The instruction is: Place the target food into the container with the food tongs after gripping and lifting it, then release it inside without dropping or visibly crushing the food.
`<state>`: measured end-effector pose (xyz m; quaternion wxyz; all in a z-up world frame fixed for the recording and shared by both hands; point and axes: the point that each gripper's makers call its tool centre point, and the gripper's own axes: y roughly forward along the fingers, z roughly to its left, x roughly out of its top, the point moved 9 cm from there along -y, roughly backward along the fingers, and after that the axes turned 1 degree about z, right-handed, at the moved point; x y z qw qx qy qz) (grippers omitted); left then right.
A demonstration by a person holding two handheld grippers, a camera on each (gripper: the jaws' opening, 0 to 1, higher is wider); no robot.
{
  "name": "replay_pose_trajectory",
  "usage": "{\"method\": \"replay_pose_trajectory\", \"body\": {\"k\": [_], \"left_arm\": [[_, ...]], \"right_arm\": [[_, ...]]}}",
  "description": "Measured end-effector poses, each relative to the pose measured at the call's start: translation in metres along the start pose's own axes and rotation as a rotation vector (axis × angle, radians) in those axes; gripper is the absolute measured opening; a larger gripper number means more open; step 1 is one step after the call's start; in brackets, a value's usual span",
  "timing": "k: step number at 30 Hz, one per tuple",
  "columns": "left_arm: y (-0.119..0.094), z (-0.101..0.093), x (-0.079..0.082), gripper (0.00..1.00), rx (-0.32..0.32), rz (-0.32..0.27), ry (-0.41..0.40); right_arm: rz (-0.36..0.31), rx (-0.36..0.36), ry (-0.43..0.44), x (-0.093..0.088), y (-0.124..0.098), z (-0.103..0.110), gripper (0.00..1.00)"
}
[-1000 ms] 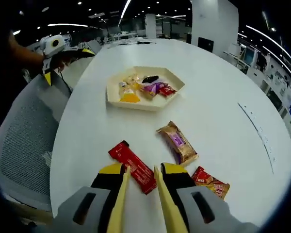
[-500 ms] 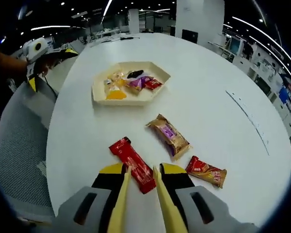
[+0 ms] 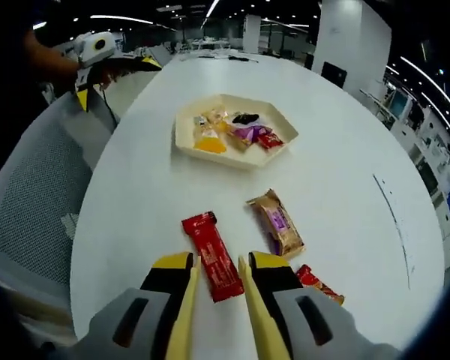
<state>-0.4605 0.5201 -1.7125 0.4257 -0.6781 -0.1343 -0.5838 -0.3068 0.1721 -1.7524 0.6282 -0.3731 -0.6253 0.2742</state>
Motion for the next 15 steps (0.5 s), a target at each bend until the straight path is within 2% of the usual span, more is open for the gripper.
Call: {"method": "replay_pose_trajectory", "body": {"k": [7,11,12,15], "left_arm": [[0.0001,-0.0004,-0.0003,0.98,-0.003,0.002,-0.001],[0.0006,-0.0003,-0.0008,0.98,-0.005,0.004,0.000],[0.0004,-0.0005,-0.0004,0.98,-0.005,0.004,-0.001],[0.0006,-0.0003,-0.0007,0.98,-0.006,0.005,-0.001]], "right_arm": [[0.038,-0.020,-0.024,-0.0041,0.0091,-0.0022,0.29],[0.037,-0.027,0.006,-0.0046,0.0088,-0.0017,0.27],[0.036,-0.032,0.043,-0.0060,0.0083,-0.0005,0.26],[0.040,-0.064,0.076,-0.0067,0.0073,-0.0019,0.24]]}}
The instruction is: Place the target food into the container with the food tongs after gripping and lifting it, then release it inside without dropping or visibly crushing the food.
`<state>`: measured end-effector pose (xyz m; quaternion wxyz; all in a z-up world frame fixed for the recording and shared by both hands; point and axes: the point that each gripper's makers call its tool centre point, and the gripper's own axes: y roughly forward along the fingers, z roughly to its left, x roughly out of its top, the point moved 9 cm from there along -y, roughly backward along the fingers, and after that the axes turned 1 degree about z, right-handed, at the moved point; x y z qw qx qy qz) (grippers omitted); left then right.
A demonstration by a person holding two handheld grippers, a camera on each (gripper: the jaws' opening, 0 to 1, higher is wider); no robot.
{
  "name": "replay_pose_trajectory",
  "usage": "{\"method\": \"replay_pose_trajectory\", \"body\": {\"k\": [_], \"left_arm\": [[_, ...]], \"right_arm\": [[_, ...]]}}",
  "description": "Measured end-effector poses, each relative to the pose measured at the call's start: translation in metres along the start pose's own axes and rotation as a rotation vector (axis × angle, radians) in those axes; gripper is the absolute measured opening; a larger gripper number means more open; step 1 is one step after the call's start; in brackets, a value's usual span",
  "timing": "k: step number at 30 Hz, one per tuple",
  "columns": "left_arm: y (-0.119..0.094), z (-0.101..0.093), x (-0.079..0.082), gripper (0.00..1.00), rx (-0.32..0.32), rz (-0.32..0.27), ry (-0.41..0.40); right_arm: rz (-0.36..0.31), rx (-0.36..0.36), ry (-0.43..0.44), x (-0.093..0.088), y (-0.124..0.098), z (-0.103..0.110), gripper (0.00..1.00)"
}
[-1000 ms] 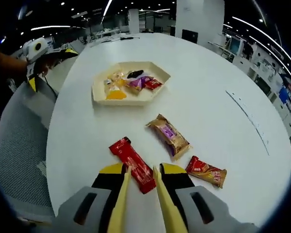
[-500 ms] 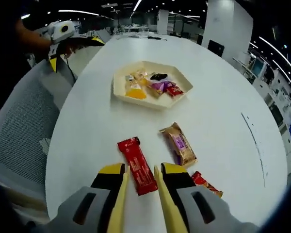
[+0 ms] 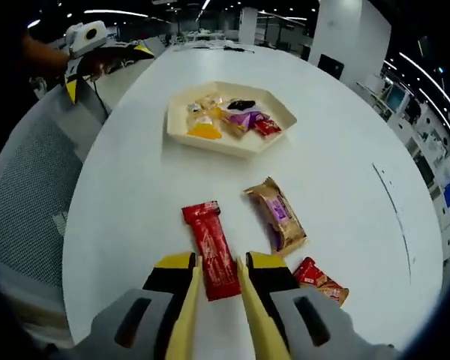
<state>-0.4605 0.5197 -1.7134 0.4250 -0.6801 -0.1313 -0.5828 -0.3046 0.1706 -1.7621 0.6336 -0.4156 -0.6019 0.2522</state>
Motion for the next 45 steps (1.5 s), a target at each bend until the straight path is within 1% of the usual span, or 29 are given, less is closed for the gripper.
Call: {"method": "replay_pose_trajectory", "body": {"k": [5,9,11,17,22,24,26,34,40,45], "left_arm": [[0.000,0.000,0.000,0.98,0.000,0.000,0.002],[0.000,0.000,0.000,0.98,-0.001,-0.002,0.001],[0.000,0.001,0.000,0.98,0.002,-0.003,0.001],[-0.001,0.001,0.001,0.99,0.005,-0.010,-0.001],[-0.001,0.001,0.002,0.99,0.003,-0.018,-0.005],[-0.001,0.001,0.001,0.99,0.001,-0.012,-0.014],[-0.001,0.001,0.002,0.99,0.001,-0.018,-0.012],[-0.002,0.000,0.003,0.99,-0.001,-0.023,-0.011],[-0.002,0.000,0.003,0.99,-0.003,-0.030,-0.010],[-0.002,0.000,0.004,0.99,-0.008,-0.034,-0.011]], "right_arm": [[0.009,-0.018,0.005,0.001,0.000,0.000,0.24],[0.010,-0.033,0.033,0.000,-0.001,-0.004,0.24],[-0.002,-0.030,0.062,0.000,-0.004,-0.004,0.24],[-0.014,-0.049,0.089,0.002,-0.009,-0.007,0.24],[-0.023,-0.068,0.099,0.008,-0.018,-0.010,0.24],[-0.025,-0.073,0.104,0.010,-0.021,-0.012,0.24],[-0.022,-0.094,0.101,0.012,-0.024,-0.014,0.24],[-0.043,-0.132,0.114,0.025,-0.043,-0.024,0.24],[-0.046,-0.158,0.120,0.035,-0.058,-0.030,0.24],[-0.047,-0.179,0.123,0.039,-0.067,-0.033,0.24]]}}
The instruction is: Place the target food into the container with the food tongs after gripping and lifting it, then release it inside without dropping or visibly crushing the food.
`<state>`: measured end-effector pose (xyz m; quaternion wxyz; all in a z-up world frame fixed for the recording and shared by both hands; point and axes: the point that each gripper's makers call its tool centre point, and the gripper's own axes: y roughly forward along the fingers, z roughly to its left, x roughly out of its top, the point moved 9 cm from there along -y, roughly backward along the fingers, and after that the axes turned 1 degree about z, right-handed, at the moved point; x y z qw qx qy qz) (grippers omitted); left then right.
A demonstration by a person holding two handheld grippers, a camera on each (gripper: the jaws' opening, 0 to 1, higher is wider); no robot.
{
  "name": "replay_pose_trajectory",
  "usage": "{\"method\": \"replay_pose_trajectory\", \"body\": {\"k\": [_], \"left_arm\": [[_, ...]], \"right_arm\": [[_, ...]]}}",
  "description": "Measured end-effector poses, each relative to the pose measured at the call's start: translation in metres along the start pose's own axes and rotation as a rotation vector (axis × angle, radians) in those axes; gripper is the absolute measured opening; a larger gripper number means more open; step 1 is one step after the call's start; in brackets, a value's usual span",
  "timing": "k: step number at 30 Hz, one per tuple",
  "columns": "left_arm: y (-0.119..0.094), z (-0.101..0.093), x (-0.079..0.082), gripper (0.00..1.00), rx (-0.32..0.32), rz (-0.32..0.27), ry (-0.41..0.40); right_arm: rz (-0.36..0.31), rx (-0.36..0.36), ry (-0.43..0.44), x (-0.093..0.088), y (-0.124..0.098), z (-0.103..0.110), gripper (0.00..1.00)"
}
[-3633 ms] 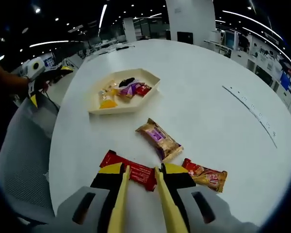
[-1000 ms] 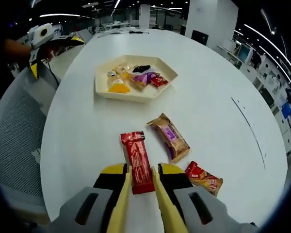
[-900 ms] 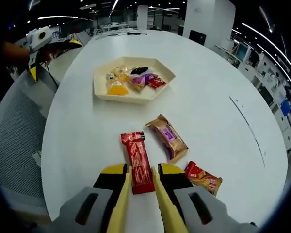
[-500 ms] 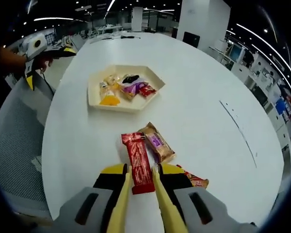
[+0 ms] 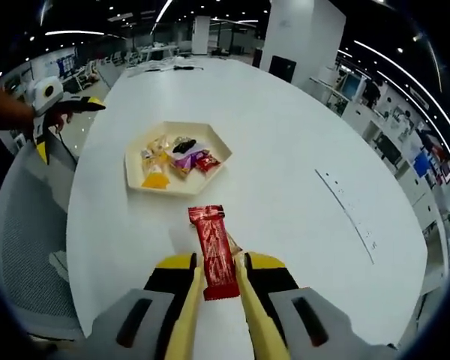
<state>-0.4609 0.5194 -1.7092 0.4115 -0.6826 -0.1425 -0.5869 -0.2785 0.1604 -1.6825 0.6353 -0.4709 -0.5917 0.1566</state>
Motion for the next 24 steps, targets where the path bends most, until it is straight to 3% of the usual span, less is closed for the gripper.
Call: {"method": "replay_pose_trajectory", "body": {"k": [24], "left_arm": [[-0.001,0.000,0.002,0.99,0.002,-0.026,0.000]], "right_arm": [[-0.022,-0.025,-0.002,0.027,-0.009,-0.001,0.24]]}}
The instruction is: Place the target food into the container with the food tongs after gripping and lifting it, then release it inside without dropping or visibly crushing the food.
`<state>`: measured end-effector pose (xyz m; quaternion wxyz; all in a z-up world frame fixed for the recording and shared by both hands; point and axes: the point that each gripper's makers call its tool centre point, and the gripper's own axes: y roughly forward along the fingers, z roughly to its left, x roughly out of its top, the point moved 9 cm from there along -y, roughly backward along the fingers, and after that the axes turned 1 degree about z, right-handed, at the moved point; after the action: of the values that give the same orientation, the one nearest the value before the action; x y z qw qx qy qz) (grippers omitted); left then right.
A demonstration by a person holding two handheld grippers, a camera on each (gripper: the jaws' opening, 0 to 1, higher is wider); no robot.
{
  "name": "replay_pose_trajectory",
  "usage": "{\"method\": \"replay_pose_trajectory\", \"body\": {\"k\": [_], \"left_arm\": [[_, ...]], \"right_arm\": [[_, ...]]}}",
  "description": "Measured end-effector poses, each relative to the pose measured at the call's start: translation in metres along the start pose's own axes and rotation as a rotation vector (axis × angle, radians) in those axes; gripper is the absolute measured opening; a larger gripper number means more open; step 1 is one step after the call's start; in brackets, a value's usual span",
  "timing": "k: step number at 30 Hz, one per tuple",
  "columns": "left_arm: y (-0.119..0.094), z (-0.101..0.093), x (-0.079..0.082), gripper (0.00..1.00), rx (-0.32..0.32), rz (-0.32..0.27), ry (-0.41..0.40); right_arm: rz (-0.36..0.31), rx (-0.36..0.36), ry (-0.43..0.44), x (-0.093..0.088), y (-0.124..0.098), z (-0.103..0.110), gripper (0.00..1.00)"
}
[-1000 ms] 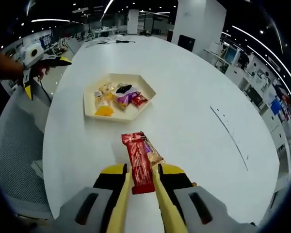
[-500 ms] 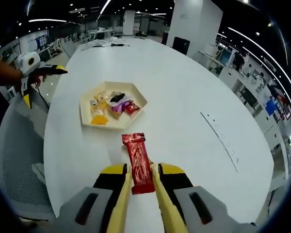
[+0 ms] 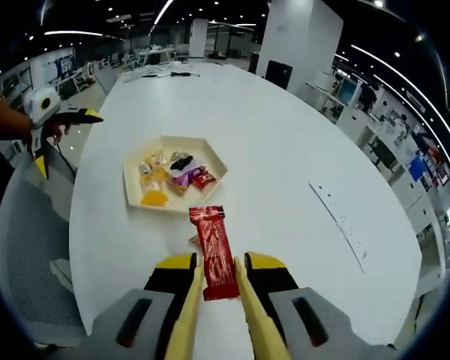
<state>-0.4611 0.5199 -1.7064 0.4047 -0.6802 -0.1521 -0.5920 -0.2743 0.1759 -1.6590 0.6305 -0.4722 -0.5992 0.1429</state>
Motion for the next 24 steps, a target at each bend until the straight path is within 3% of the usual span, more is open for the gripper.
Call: {"method": "replay_pose_trajectory", "body": {"k": [24], "left_arm": [[-0.001,0.001,0.002,0.99,0.013,-0.020,0.005]], "right_arm": [[-0.055,0.043,-0.050,0.070,0.034,0.019,0.24]]}}
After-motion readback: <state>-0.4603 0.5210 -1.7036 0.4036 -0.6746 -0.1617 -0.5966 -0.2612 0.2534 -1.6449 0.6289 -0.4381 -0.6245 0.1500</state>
